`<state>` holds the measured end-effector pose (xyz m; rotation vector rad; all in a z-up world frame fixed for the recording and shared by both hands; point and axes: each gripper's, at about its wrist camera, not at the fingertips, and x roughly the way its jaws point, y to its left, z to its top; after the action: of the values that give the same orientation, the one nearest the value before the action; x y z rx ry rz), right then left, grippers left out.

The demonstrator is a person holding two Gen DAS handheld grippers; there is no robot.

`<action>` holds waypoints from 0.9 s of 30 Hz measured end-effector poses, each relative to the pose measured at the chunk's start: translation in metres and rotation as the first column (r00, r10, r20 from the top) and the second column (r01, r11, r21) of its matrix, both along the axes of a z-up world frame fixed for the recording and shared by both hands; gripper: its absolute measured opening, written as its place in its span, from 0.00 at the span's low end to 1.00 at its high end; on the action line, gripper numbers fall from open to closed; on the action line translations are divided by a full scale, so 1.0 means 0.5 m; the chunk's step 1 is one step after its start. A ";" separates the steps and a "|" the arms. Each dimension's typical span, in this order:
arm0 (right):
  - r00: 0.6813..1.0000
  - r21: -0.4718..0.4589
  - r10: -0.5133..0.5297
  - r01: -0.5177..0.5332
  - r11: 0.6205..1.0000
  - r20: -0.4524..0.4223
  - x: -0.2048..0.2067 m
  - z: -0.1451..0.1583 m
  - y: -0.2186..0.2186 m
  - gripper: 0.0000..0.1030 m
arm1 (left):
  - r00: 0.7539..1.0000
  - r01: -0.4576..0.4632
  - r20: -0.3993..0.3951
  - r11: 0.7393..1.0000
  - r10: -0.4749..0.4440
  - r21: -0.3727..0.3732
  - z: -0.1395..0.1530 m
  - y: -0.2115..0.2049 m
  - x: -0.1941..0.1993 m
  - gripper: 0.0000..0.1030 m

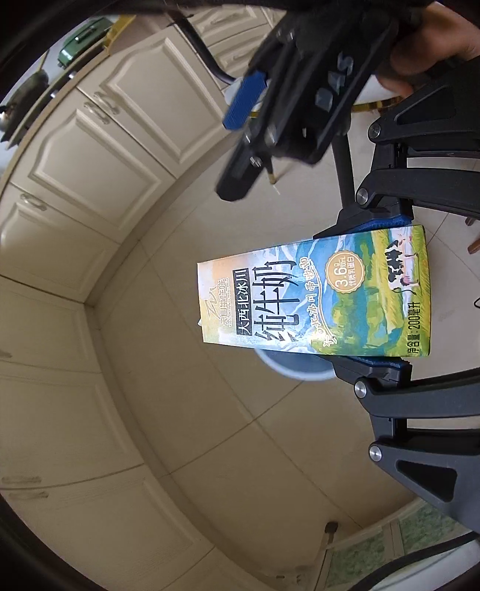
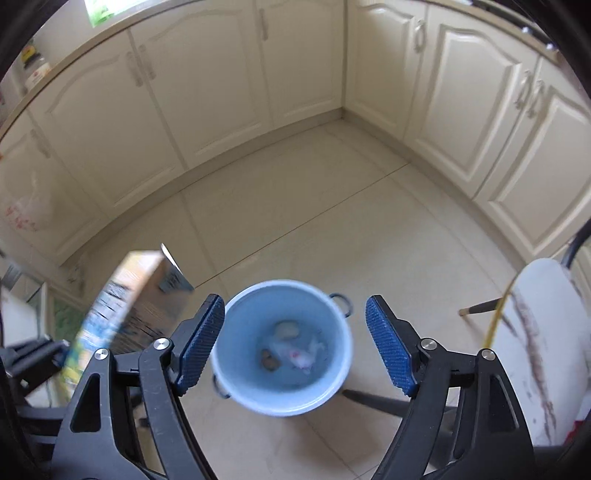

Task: Collect trash
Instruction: 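Carry carton and plastic bag over the blue bucket and open both grippers, then move both tools away from the bucket back toward the table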

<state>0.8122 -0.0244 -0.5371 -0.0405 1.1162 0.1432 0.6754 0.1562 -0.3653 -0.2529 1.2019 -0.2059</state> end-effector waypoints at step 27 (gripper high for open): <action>0.943 -0.013 0.200 -0.204 0.979 0.266 -0.130 0.260 0.108 1.00 | 0.919 -0.360 0.254 0.903 0.300 0.236 0.318 0.103 -0.071 0.74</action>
<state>0.7471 0.0294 -0.4069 -0.1578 0.8403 0.3208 0.6396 0.2076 -0.2066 -0.1793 0.9429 0.2317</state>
